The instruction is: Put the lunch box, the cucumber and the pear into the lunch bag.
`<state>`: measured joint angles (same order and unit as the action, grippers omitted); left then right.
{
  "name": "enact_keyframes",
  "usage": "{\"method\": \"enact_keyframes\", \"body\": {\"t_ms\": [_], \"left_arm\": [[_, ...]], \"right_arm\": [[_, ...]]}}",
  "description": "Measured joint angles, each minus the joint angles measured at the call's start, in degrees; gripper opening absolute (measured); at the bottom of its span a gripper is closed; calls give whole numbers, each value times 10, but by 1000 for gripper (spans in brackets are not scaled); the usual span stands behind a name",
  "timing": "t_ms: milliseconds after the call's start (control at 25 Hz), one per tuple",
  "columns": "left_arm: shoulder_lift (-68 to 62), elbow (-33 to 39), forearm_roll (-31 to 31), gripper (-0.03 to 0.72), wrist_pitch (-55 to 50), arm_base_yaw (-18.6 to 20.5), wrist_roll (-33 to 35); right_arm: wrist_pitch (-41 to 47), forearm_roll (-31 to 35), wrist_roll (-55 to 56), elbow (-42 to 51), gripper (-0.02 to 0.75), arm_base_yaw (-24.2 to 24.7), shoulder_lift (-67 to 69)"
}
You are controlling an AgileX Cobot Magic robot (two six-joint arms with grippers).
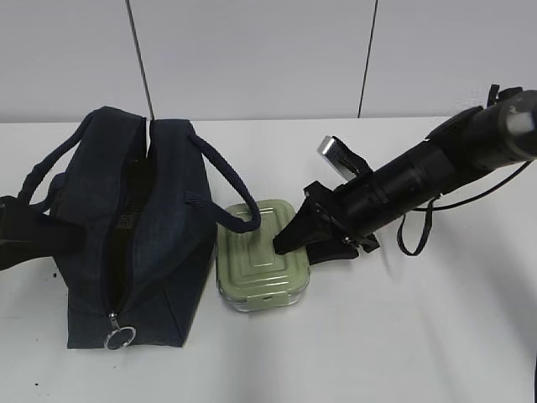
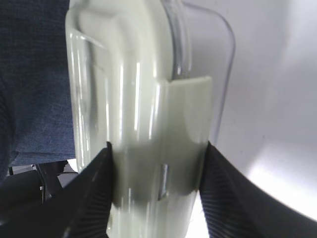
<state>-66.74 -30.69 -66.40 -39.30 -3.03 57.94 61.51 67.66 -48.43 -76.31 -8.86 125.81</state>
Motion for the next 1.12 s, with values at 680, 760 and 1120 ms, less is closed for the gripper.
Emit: {"method": "enact_keyframes", "body": {"t_ms": [680,760,1120], "left_arm": [[0,0,0,-16,0,0,0],[0,0,0,-16,0,0,0],[0,0,0,-16,0,0,0]], "right_arm": [[29,-19,-5,-20,387,89,7],[31,-19,-12,-20,387,93,7],[33,8,-33,-20,386,94,7]]}}
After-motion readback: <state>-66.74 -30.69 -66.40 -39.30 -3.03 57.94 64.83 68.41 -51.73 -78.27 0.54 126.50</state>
